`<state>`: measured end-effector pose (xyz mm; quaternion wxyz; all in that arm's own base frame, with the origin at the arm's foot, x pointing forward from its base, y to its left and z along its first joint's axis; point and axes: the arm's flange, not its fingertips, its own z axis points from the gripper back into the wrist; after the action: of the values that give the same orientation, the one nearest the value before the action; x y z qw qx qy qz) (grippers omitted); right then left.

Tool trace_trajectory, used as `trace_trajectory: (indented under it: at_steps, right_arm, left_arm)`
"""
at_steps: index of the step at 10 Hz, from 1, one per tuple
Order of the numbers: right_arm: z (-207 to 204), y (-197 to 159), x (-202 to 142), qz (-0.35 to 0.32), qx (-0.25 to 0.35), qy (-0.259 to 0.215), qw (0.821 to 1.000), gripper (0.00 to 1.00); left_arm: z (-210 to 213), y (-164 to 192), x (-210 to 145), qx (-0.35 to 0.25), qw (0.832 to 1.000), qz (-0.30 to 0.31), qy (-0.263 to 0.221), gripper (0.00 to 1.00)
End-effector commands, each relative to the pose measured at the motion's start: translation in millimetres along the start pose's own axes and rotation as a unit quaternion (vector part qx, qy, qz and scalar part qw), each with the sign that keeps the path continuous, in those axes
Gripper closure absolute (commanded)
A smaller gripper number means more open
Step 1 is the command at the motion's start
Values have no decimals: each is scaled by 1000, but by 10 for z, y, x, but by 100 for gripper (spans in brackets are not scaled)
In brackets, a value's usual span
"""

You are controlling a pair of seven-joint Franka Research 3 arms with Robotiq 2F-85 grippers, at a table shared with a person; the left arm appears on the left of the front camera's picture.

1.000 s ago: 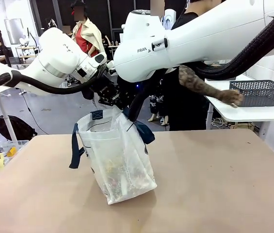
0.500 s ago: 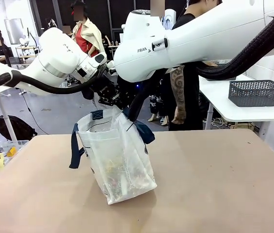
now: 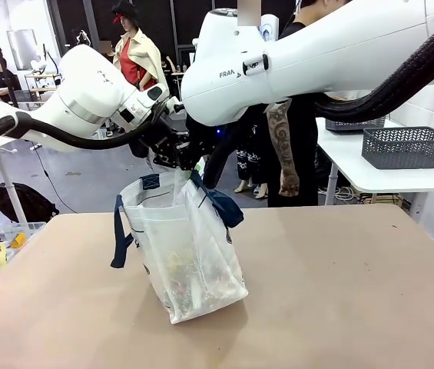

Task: Transfer purchased items from the store into the shopping bag.
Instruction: Move the Reusable shopping bag to the right side of the table.

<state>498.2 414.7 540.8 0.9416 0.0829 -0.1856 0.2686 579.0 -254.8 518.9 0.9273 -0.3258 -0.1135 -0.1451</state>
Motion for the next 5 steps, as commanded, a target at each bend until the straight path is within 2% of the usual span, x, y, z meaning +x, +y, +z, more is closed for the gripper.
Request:
trace_trajectory:
  at_steps: [1,3,5]
  right_arm:
    - [11,-22,-241,-20,3,-17,1000,0]
    - [63,-78,-384,-36,10,-29,999,0]
    - [188,-198,-576,-93,6,-57,994,0]
  left_arm:
    - [34,25,-28,-4,1000,7,0,100]
    - [23,25,-26,-4,1000,6,4,100]
    - [31,32,-43,-7,1000,4,2,100]
